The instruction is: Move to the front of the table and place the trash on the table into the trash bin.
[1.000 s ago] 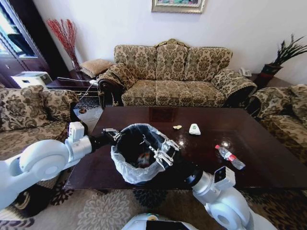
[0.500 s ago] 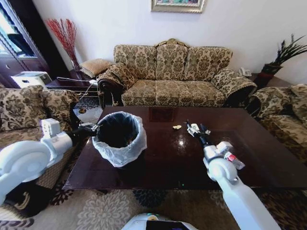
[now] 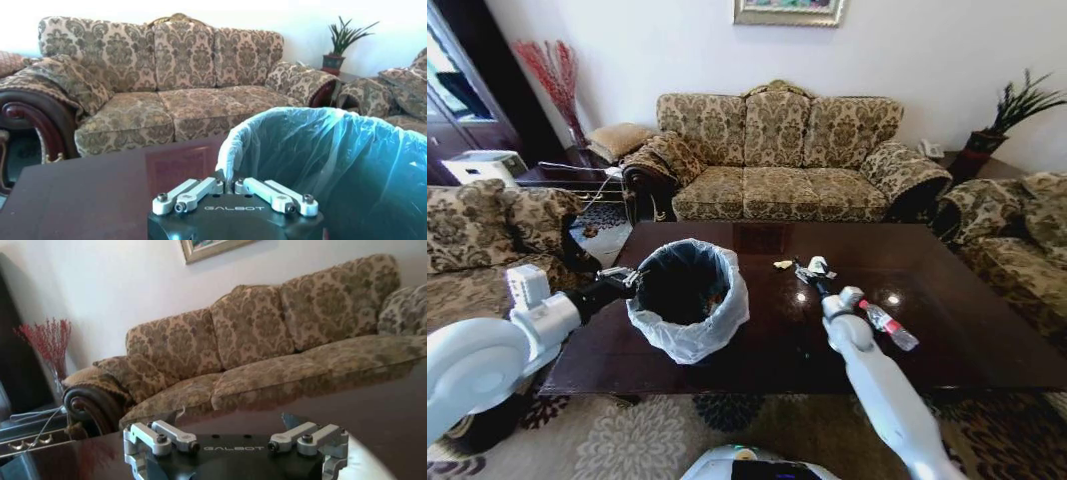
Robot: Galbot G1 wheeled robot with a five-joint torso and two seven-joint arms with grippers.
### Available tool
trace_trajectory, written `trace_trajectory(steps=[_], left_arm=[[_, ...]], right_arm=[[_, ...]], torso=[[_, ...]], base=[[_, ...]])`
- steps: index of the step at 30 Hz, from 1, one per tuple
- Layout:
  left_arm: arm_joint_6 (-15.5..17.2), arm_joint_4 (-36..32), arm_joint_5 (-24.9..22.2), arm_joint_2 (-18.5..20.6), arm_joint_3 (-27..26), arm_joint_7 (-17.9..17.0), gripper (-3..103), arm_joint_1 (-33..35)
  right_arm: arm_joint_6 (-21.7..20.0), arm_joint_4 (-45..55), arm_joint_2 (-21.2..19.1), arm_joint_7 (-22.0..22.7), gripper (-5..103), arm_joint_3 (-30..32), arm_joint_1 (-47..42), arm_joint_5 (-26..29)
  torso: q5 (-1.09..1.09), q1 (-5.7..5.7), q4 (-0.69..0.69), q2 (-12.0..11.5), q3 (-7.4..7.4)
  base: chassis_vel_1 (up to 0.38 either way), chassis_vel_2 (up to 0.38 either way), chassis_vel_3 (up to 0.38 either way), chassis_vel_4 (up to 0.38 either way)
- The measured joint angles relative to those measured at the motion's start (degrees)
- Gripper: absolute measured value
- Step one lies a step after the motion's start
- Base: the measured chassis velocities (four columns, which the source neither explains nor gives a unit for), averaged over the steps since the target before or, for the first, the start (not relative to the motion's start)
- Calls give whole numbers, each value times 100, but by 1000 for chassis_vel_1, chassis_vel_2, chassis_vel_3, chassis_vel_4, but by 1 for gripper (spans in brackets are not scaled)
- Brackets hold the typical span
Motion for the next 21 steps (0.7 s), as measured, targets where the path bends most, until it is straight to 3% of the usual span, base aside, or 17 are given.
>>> trace_trajectory(steps=[2, 5, 9, 15, 21], left_arm=[[19, -90, -7, -69, -57, -11, 1, 80], [41, -121, -14, -127, -102, -27, 1, 152], [66, -121, -18, -223, -124, -37, 1, 212], [93, -124, -5, -353, -122, -32, 1, 247], [93, -125, 0, -386, -87, -6, 1, 222]], right_arm=[[91, -516, 355, -7, 100, -184, 395, -187], [190, -969, 685, 25, 100, -270, 690, -490], [217, -1557, 1070, 328, 100, -240, 960, -1053], [188, -1989, 1269, 801, 100, -106, 993, -1505], [158, -2273, 1257, 879, 100, -77, 1045, -1244]], torso=[[-4, 0, 10, 0, 0], [-5, 0, 12, 0, 0], [-2, -1, 7, 0, -1], [1, -1, 1, 0, 0], [0, -1, 2, 0, 0]], base=[[0, 0, 0, 0], [16, 19, -7, 3], [27, 28, -8, 1], [0, 0, 0, 0], [0, 0, 0, 0]])
